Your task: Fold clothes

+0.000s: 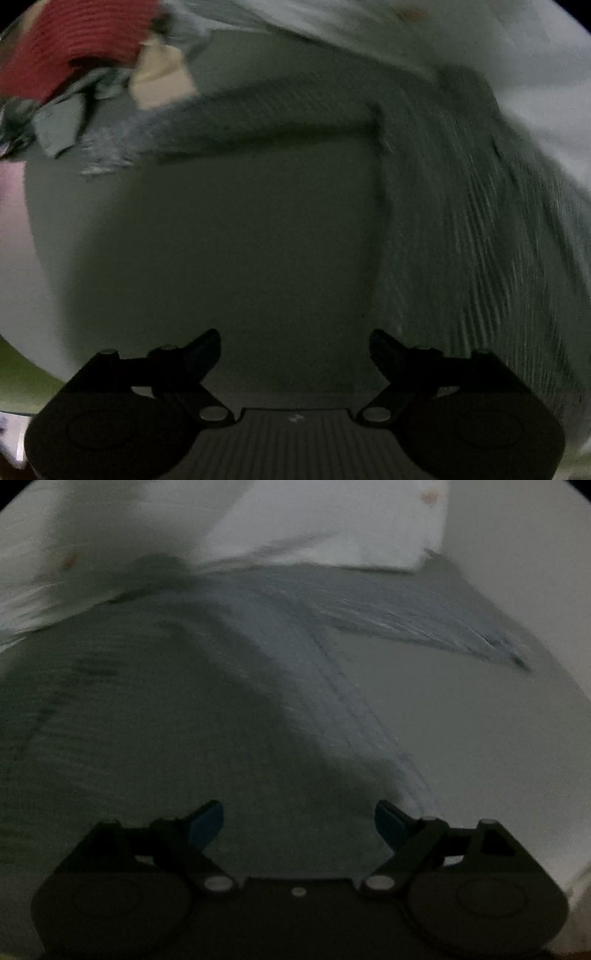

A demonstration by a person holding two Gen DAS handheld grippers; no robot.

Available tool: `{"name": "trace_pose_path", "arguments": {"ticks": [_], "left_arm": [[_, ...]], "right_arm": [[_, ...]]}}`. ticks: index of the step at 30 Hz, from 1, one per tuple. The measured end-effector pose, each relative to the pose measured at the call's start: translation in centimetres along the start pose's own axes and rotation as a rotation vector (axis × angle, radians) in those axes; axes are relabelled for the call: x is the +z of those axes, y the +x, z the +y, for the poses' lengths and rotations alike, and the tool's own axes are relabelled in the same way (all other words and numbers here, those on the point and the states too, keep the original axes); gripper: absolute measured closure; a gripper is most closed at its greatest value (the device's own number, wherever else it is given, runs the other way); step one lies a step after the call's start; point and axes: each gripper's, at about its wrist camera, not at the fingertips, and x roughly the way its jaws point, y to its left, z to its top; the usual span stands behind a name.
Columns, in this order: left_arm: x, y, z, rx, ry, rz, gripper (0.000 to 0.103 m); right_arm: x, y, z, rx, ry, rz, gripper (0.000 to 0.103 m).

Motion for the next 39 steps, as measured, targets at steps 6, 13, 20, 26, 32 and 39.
{"name": "trace_pose_path", "arguments": {"ticks": [6, 13, 20, 26, 32, 39], "left_arm": [[6.2, 2.0, 9.1, -0.011, -0.132, -0.065, 0.012], [12.8, 4.9, 18.8, -0.088, -0.298, -0.107, 0.007], [14.4, 7.5, 18.2, -0.106, -0.193, -0.115, 0.004], [14.4, 7.7, 18.3, -0.071, -0.189, -0.211, 0.064], [16.7, 4.7, 15.7, -0.217, -0.139, -0.275, 0.098], [19.2, -3.8, -1.5, -0.769, 0.227, -0.368, 0.098]], "right_arm": [[0.4, -0.9, 12.0, 0.036, -0.041, -0.047, 0.01], [-2.5, -3.7, 23.4, 0.065, -0.04, -0.053, 0.01], [-3.3, -4.8, 28.1, 0.012, -0.152, -0.03, 0.01], [-3.4, -4.7, 29.4, -0.019, -0.177, -0.004, 0.014], [-2.8, -4.5, 29.7, -0.044, -0.198, -0.007, 0.02], [-1.5, -4.2, 28.4, -0.07, -0.13, -0.019, 0.02]]}}
